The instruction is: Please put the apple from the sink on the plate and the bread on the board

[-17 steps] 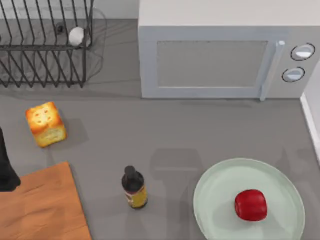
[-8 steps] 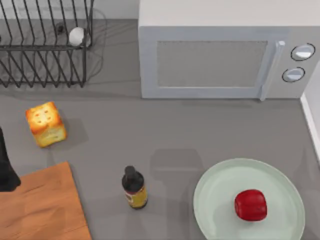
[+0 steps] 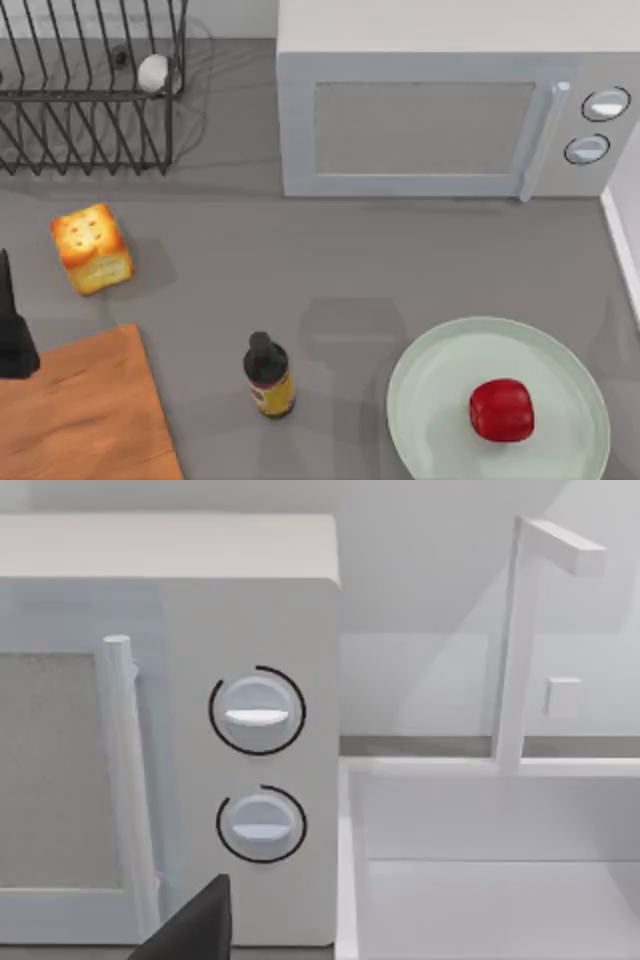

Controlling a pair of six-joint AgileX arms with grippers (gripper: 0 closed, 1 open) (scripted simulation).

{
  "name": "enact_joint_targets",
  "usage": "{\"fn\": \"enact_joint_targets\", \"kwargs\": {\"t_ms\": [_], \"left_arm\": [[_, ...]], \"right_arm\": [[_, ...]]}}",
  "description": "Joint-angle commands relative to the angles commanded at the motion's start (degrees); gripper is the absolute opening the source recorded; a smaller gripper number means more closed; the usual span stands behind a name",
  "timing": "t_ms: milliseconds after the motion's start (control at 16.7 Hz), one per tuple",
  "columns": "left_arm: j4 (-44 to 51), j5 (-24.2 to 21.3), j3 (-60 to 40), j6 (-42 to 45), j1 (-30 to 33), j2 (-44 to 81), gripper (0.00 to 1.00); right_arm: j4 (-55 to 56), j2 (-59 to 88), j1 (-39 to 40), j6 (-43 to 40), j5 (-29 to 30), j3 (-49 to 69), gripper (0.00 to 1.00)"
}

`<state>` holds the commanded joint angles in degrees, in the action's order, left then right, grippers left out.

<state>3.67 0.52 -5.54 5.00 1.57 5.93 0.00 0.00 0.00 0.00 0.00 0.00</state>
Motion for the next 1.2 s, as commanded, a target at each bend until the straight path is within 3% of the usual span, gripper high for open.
{"fn": "enact_joint_targets", "kwargs": {"t_ms": [300, 780, 1200], "left_arm": [[10.89, 1.1, -19.01, 13.35, 3.7, 20.45, 1.0], [35.87, 1.54, -57.86, 37.03, 7.61, 70.43, 1.0], [55.08, 0.13, -81.52, 49.51, 6.77, 103.47, 1.0]], "right_arm": [[0.0, 0.0, 0.0, 0.0, 0.0, 0.0, 1.0], [0.0, 0.0, 0.0, 0.0, 0.0, 0.0, 1.0], [0.0, 0.0, 0.0, 0.0, 0.0, 0.0, 1.0]]}}
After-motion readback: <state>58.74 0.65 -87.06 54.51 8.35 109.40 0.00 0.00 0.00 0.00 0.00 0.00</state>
